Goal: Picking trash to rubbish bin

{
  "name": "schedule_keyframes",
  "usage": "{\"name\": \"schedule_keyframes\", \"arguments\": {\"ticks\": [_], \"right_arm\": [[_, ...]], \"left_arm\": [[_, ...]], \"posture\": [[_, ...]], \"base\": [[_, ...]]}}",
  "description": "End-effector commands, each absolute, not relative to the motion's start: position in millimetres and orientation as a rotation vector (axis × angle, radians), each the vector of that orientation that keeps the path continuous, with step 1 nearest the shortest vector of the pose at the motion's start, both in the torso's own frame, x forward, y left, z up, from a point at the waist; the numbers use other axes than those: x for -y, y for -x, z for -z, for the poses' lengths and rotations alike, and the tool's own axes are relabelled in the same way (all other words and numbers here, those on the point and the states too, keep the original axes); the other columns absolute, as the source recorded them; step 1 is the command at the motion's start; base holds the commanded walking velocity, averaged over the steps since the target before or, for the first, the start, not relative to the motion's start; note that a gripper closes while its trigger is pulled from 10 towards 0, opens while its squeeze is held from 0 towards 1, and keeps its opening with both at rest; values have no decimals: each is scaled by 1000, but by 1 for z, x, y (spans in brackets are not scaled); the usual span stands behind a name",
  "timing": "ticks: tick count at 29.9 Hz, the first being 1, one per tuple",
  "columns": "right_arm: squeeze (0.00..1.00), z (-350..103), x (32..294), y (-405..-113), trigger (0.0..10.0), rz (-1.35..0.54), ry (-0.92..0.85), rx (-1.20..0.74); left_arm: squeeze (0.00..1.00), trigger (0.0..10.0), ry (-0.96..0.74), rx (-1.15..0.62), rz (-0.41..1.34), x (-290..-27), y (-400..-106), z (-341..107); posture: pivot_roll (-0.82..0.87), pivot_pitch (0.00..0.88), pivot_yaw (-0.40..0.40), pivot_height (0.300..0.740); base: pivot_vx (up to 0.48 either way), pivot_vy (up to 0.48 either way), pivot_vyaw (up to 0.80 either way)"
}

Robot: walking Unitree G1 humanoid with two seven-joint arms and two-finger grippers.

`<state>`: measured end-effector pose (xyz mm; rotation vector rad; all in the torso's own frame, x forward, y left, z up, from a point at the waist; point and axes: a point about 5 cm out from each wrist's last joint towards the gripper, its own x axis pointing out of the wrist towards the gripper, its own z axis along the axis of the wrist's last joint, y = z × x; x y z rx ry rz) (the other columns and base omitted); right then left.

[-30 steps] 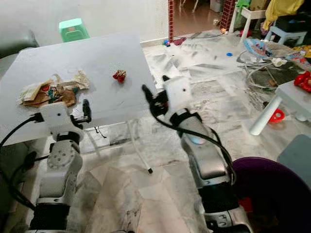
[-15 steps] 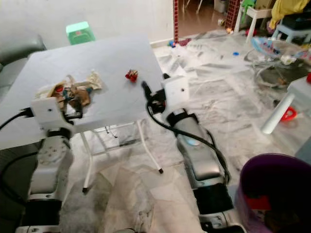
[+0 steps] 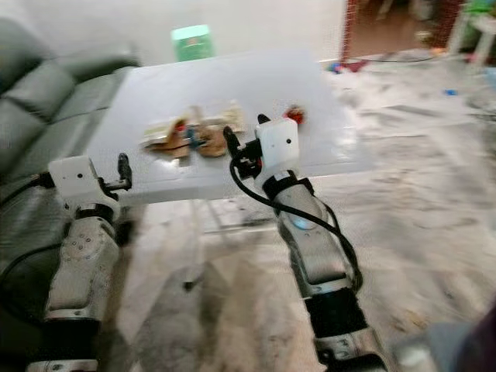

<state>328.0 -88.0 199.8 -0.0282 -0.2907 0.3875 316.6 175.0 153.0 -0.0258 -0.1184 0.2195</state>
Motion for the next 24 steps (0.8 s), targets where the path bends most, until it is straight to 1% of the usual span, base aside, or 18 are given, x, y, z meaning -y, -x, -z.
{"name": "schedule_keyframes", "arguments": {"ticks": [1,5,15,22,24], "right_arm": [[0,-208,82,-327,10000,-409,24,322],[0,-208,83,-328,10000,-406,28,320],[0,-207,85,-330,10000,-379,46,320],[0,-205,84,-328,10000,-374,66,316],[0,-205,84,-328,10000,-373,65,316]], "left_arm": [[0,10000,1,123,-243,-182,-318,-156],[0,10000,0,125,-240,-181,-317,-155],[0,10000,1,124,-197,-173,-317,-152],[0,10000,-93,153,-163,-169,-313,-153],[0,10000,-50,146,-139,-166,-313,-153]], "posture": [[-18,35,84,740],[-17,36,81,740],[-17,40,73,740],[-15,43,72,740],[-17,44,73,740]], "base": [[0,469,0],[0,429,0],[0,0,0],[0,0,0],[0,0,0]]}}
